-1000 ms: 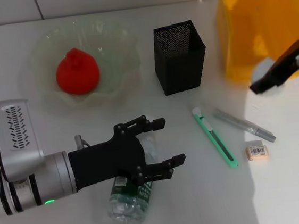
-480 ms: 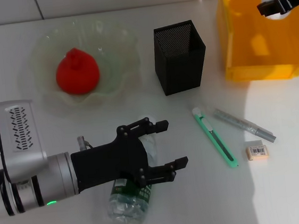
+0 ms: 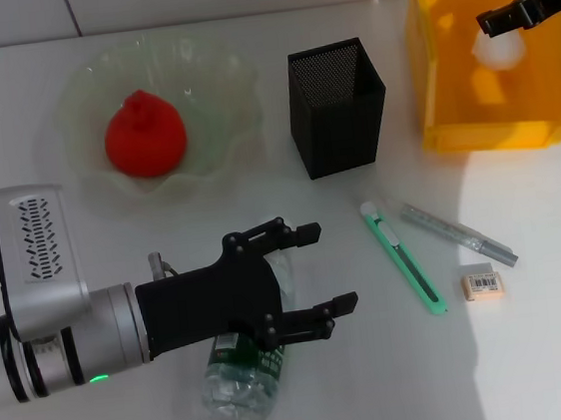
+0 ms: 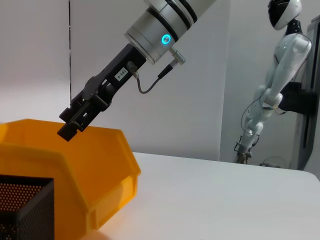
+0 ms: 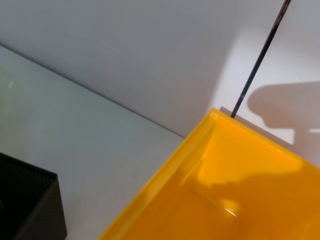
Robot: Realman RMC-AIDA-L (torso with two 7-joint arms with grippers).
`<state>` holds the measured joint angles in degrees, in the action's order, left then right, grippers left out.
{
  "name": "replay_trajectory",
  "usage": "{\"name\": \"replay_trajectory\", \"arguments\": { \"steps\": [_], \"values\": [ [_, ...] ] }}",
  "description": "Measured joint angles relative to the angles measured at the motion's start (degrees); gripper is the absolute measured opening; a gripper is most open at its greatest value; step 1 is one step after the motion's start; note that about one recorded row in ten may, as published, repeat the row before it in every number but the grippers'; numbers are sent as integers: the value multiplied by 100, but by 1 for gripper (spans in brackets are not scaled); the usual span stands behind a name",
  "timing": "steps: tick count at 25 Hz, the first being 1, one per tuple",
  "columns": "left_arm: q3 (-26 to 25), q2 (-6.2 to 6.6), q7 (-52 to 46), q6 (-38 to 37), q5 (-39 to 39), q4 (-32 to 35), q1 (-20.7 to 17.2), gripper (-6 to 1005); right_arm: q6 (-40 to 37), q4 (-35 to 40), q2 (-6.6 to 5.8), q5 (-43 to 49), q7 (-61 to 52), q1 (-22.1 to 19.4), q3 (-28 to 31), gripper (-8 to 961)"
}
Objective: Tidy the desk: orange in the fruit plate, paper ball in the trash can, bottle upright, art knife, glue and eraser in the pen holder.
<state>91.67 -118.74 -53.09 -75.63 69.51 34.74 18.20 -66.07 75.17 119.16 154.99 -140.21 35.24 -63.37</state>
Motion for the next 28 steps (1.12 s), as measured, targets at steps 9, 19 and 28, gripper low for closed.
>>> {"name": "replay_trajectory", "arguments": {
  "steps": [9,19,28],
  "values": [
    [-47,17,-6,-49,-17,54,-8,829,-124,983,-6,-2001,821,-777,45,791],
    [-658,11,-119,-316,-46,389,-312,829,-1326,712,1,-5084,3914,-2158,142,788],
    [-1142,26,-1531,-371,-230,1324,-917,829,-3662,-1388,-67,-5630,6157,-2197,1855,788]
  ]
}}
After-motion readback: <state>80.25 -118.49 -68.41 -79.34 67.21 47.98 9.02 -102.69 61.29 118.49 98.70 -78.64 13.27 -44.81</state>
